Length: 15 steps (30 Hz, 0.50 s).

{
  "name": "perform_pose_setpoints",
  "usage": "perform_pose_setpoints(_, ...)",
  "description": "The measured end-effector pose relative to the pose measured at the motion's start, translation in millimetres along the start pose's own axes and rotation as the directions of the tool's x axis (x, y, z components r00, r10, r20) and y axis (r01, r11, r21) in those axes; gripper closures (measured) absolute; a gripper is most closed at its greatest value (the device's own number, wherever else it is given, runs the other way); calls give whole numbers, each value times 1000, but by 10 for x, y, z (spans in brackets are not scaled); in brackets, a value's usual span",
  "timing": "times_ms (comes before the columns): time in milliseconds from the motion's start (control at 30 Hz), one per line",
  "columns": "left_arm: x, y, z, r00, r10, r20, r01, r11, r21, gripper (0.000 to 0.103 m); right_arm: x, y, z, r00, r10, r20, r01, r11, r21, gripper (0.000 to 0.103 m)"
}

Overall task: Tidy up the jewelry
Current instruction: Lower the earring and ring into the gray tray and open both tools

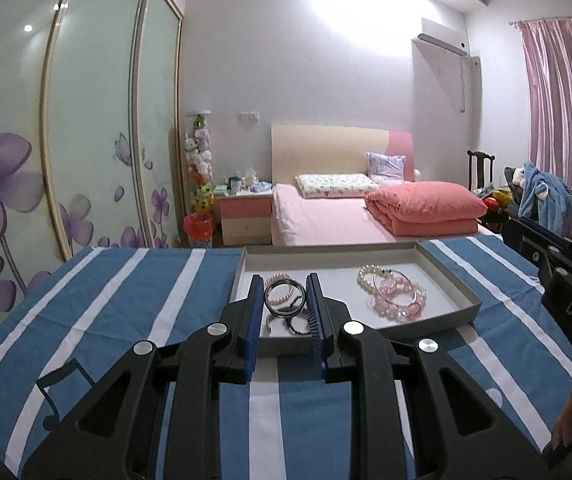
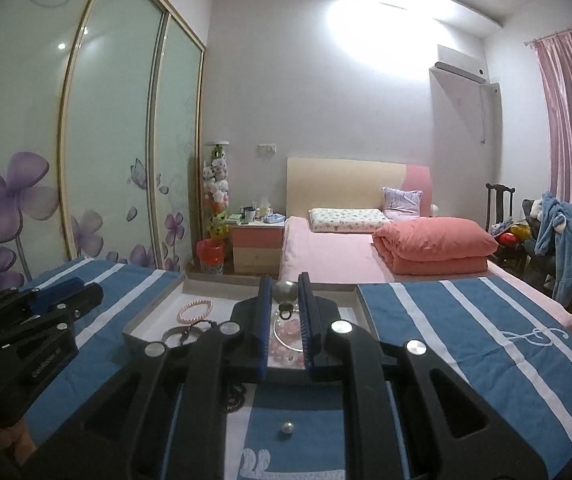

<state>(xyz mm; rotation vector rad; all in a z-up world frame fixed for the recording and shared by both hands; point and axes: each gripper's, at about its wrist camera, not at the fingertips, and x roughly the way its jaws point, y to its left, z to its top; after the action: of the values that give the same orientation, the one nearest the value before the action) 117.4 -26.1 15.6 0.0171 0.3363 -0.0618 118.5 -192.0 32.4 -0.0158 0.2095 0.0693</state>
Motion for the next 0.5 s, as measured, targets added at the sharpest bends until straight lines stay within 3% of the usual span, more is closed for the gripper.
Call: perform_pose_setpoints(500,167,-23,64,1000,-6,4,6,1000,-7,80,186,1,46,1000,6,3,-6,1000,5,89)
